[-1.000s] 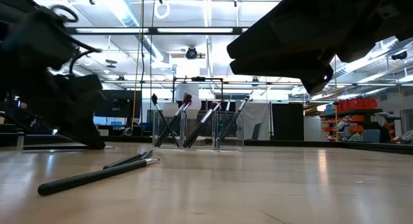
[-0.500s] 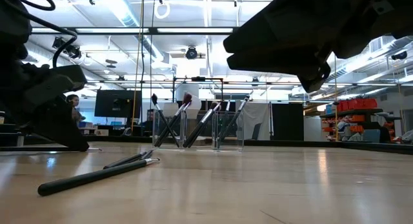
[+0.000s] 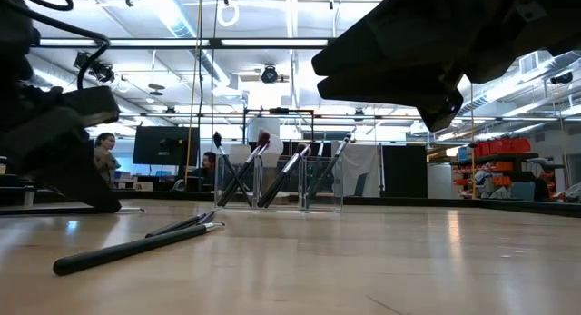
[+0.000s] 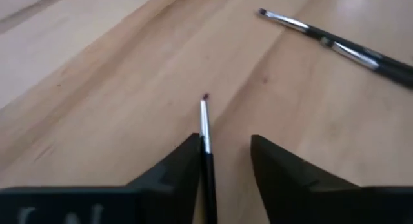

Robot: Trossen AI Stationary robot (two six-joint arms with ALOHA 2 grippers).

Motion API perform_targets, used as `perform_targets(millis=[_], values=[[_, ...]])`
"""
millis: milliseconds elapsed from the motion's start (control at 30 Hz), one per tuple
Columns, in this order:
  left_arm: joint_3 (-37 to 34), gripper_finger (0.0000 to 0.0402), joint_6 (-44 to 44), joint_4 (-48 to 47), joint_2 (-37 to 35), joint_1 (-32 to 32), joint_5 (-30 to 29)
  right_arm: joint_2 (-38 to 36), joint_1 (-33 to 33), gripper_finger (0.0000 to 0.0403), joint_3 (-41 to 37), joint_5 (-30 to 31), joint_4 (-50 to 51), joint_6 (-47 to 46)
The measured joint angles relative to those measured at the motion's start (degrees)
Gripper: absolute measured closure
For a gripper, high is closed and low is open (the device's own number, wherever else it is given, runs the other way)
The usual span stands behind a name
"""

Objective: Put items in baskets/containers
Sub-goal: Put the liner brush into the transparent organizer

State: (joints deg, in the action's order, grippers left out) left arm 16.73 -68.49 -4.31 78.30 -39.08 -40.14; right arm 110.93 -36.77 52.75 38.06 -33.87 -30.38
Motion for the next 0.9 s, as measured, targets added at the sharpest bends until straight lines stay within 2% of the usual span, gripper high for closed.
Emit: perform_targets(millis=[167,333,500,633,833,900], values=[[0.1,0.0224,-1.0,-2.8,-0.1,-4.0,0.0,0.0,0.0,0.0296,0.0,0.0,0.0,-0.2],[0.0,0.0221,-0.2,-5.2,-1.4,-8.2,-0.3,0.0,0.3,0.0296,0.0,0.0,0.0,-0.2],[-0.8,0.0226,-4.6,-8.2,-1.5,-10.4,-1.6,0.0,0.9,0.0296,0.0,0.0,0.0,-0.6],[-2.9,0.0263,-4.6,-5.9,-1.6,-10.5,-2.3,0.0,1.3,0.0296,0.0,0.0,-0.2,-0.6],[-4.7,0.0367,-7.1,-5.7,-1.7,-10.4,-3.7,0.0,1.3,0.0296,0.0,0.0,-0.9,-0.6],[-4.7,0.0387,-6.1,-5.6,-1.7,-10.4,-3.8,0.0,1.1,0.0296,0.0,0.0,-0.9,-0.6]])
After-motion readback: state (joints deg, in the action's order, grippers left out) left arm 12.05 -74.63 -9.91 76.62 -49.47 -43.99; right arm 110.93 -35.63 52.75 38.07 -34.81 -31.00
